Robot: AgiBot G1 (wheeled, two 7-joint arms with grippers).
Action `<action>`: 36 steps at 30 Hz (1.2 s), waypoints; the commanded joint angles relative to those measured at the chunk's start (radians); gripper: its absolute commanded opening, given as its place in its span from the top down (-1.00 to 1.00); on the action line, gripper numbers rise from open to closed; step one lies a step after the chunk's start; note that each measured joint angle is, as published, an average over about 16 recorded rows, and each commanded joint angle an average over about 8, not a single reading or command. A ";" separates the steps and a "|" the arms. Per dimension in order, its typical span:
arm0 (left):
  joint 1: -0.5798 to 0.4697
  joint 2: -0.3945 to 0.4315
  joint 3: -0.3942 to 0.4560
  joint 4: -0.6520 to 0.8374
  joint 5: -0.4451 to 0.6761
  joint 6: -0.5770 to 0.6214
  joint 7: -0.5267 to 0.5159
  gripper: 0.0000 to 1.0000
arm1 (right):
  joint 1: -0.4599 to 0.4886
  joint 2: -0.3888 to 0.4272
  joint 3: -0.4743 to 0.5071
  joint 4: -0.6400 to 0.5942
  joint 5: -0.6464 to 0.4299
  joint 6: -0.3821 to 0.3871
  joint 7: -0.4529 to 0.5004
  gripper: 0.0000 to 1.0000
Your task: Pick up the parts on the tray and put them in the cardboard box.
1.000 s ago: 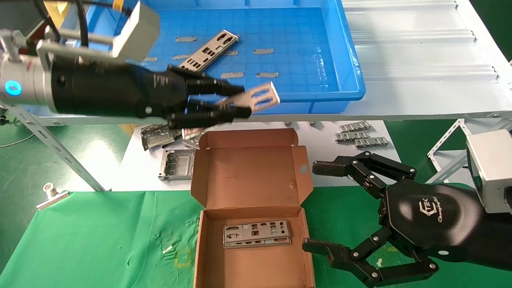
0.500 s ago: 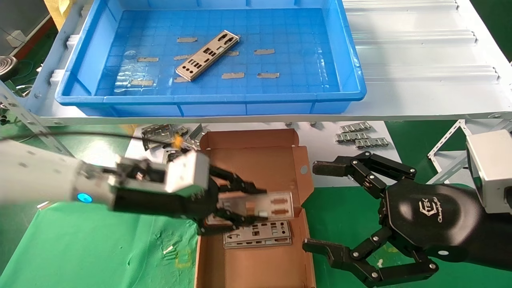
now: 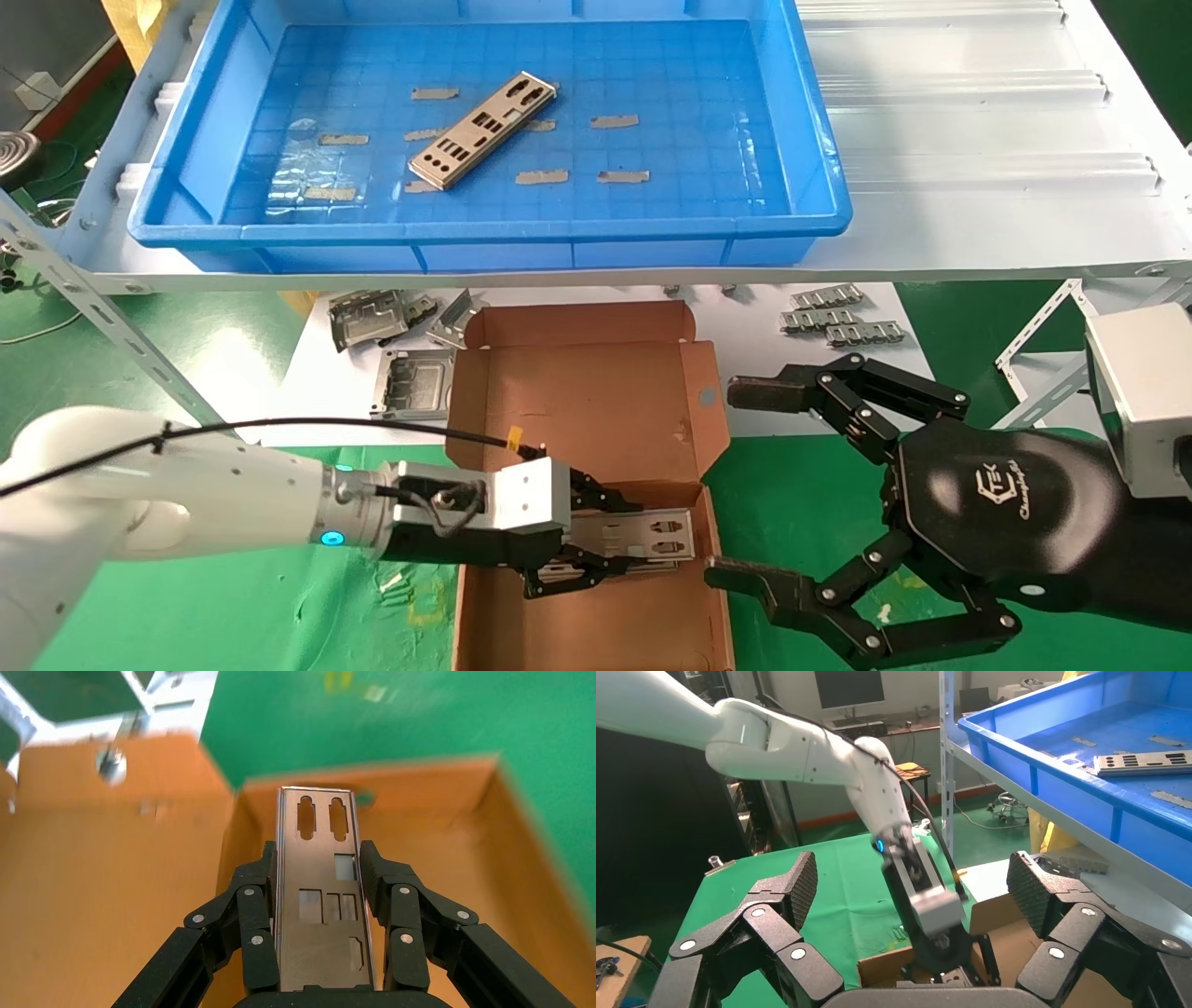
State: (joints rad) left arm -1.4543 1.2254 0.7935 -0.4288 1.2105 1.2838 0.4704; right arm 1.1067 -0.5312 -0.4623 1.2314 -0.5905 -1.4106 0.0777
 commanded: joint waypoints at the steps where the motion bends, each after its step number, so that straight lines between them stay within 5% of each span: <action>1: 0.010 0.018 0.002 0.017 0.008 -0.030 0.031 0.72 | 0.000 0.000 0.000 0.000 0.000 0.000 0.000 -1.00; 8: -0.007 0.057 0.008 0.099 0.021 -0.050 0.056 -1.00 | 0.000 0.000 0.000 0.000 0.000 0.000 0.000 -1.00; 24: -0.062 0.092 0.006 0.247 0.008 0.021 0.047 -1.00 | 0.000 0.000 0.000 0.000 0.000 0.000 0.000 -1.00; 36: -0.098 0.040 -0.051 0.295 -0.093 0.240 -0.028 -1.00 | 0.000 0.000 0.000 0.000 0.000 0.000 0.000 -1.00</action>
State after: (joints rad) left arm -1.5488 1.2677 0.7446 -0.1359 1.1208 1.5103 0.4495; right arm 1.1066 -0.5312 -0.4623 1.2313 -0.5904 -1.4106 0.0777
